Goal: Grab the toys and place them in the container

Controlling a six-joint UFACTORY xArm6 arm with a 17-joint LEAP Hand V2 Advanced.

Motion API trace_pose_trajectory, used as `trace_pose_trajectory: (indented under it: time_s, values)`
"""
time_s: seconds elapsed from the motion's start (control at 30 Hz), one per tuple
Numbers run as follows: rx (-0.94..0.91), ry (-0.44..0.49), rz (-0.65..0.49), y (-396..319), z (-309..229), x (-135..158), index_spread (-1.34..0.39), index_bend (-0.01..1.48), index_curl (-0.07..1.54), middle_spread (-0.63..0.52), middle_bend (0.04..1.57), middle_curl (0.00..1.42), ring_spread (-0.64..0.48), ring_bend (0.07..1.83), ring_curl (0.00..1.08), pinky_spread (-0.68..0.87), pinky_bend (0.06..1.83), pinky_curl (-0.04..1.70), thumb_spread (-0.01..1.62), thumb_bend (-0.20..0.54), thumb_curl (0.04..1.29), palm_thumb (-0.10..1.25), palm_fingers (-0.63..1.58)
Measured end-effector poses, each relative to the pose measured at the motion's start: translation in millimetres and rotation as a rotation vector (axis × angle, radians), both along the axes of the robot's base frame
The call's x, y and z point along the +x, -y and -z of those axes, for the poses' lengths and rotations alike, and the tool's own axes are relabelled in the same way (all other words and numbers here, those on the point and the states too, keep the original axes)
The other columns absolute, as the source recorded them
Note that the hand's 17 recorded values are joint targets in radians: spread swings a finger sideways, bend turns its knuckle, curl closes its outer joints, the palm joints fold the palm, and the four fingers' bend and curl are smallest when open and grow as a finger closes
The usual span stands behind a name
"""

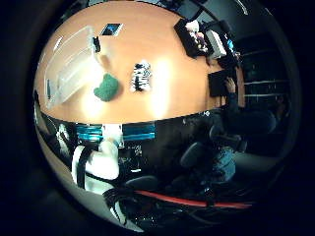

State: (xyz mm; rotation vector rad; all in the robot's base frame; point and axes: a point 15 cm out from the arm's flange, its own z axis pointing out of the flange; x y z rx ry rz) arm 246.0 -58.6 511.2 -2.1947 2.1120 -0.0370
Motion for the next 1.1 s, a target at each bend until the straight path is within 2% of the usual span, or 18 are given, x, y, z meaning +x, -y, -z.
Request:
trace_pose_trajectory:
  time_s: [0.4,0.63,0.9,1.1]
  values:
    - [-0.001,0.013,0.123,48,14,40,-0.44,0.17,0.33,-0.07,0.22,0.35,0.18,0.26,0.2,0.45,0.2,0.21,1.13,-0.023,0.28,0.68,0.42]
    - [0.019,0.005,0.18,71,30,60,-0.34,0.14,0.27,0.03,0.2,0.35,0.2,0.36,0.22,0.47,0.3,0.26,1.13,-0.021,0.28,0.66,0.32]
    - [0.04,-0.03,0.266,104,65,89,-0.25,0.14,0.25,0.15,0.2,0.34,0.23,0.36,0.22,0.48,0.41,0.3,1.13,-0.027,0.27,0.59,0.19]
    - [0.031,0.009,0.327,130,88,124,-0.2,0.15,0.25,0.21,0.19,0.32,0.26,0.35,0.23,0.48,0.47,0.31,1.12,-0.024,0.26,0.53,0.09]
